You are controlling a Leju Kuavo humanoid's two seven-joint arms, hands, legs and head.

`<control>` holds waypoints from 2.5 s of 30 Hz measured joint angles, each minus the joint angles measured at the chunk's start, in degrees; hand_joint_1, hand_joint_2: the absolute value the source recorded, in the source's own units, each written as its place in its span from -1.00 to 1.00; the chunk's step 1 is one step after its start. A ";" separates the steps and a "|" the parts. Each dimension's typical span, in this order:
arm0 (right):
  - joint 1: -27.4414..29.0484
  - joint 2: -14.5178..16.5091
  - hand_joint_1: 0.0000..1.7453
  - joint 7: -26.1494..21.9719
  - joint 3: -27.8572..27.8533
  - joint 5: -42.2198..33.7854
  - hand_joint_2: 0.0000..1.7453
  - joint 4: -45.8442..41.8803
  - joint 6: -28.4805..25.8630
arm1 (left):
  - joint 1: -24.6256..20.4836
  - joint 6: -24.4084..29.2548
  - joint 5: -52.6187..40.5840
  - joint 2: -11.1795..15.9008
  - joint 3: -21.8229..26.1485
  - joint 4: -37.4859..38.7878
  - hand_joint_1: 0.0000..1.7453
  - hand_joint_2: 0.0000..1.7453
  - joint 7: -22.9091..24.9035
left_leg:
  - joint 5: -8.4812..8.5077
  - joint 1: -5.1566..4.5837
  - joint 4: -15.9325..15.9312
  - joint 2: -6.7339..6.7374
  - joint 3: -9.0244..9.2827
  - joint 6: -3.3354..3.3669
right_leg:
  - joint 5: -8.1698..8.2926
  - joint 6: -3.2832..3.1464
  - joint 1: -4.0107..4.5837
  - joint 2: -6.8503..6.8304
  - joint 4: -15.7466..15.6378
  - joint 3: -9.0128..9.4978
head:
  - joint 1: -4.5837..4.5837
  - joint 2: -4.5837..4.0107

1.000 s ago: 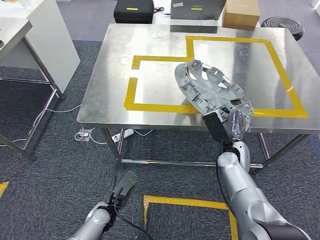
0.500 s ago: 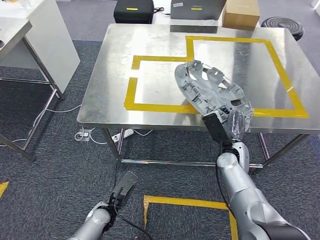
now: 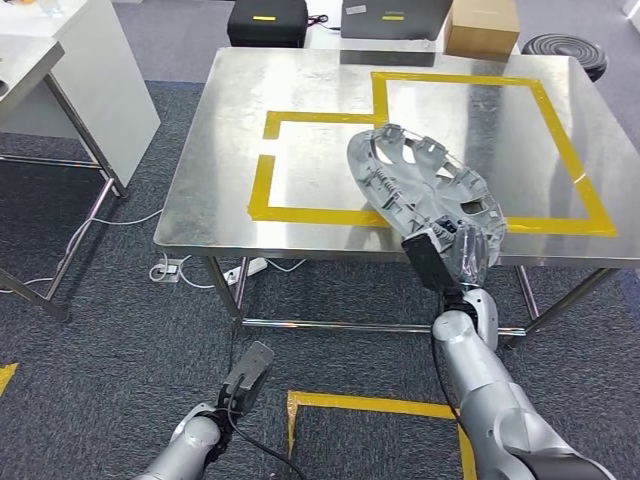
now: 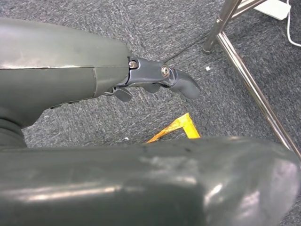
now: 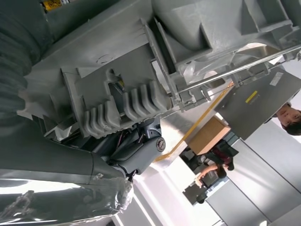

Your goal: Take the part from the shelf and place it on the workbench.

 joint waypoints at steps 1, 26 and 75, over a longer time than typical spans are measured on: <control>0.05 0.00 1.00 -0.05 -0.03 0.29 1.00 -0.09 0.00 | -0.01 0.04 0.05 -0.01 0.01 0.00 -1.00 -1.00 0.03 | 0.00 0.00 0.00 0.00 0.00 0.00 | 0.00 0.00 0.00 0.00 0.00 0.00 | 0.00 0.00; 1.17 0.06 -1.00 -1.91 -1.84 1.86 1.00 -1.28 -0.02 | -0.11 -1.20 1.40 -0.06 0.19 0.00 -1.00 -1.00 1.41 | 0.00 0.00 0.00 0.00 -0.01 0.00 | 0.00 0.00 0.00 -0.01 0.03 -0.01 | 0.01 0.00; 3.14 1.13 -1.00 -3.04 -7.58 4.73 1.00 -1.56 -0.02 | -0.08 -1.93 2.05 -0.03 0.50 0.00 -1.00 -1.00 0.32 | 0.02 -0.01 0.00 0.00 -0.02 0.01 | 0.00 0.00 0.00 -0.02 0.07 -0.03 | 0.01 0.00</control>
